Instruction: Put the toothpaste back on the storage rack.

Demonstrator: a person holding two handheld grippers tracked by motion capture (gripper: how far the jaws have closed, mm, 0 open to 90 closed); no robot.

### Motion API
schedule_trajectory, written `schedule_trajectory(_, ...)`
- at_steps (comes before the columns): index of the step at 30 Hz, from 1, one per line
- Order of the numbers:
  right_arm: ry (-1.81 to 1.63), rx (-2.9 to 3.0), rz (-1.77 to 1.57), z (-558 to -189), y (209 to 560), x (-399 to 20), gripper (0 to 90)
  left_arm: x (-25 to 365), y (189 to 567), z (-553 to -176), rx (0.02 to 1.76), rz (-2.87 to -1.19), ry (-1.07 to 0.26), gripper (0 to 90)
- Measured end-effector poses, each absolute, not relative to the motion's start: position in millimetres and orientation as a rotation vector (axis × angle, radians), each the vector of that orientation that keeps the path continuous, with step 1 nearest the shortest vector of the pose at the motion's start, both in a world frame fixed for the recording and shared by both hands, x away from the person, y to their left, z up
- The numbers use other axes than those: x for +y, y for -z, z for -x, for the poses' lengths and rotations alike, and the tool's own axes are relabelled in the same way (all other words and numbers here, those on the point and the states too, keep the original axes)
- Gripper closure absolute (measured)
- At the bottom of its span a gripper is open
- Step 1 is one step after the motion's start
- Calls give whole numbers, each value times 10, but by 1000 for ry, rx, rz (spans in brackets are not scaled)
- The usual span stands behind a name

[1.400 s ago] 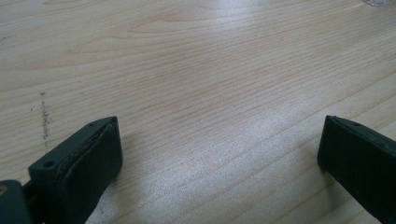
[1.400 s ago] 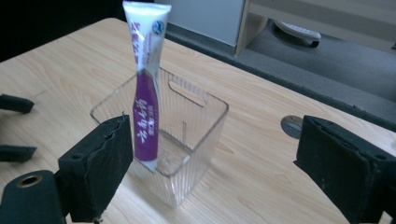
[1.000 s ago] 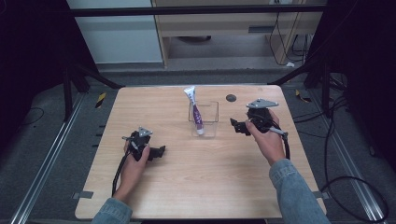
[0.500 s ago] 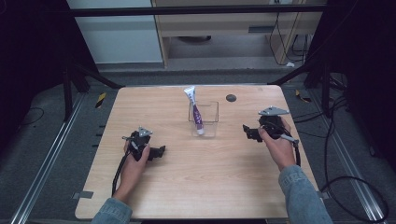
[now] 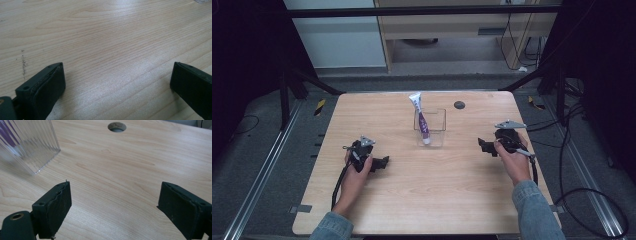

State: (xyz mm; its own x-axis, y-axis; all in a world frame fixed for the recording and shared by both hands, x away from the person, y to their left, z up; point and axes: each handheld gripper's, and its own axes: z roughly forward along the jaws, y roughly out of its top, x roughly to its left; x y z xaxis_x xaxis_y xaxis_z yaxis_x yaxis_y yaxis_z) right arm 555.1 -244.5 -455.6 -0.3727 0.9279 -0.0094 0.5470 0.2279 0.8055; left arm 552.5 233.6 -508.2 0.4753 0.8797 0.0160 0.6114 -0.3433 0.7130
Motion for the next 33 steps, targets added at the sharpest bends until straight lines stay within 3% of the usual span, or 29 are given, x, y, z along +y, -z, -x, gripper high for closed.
schedule_trajectory(13, -980, 2055, -1393, -5600, 4902, -2362, 114, 2338, 5080, -5525, 1227, -2083, -535, 0)
schedule_trajectory(33, -932, 2001, -1457, -5711, 5095, -2453, 103, 2338, 5080, -5524, 1228, -2082, -535, 0)
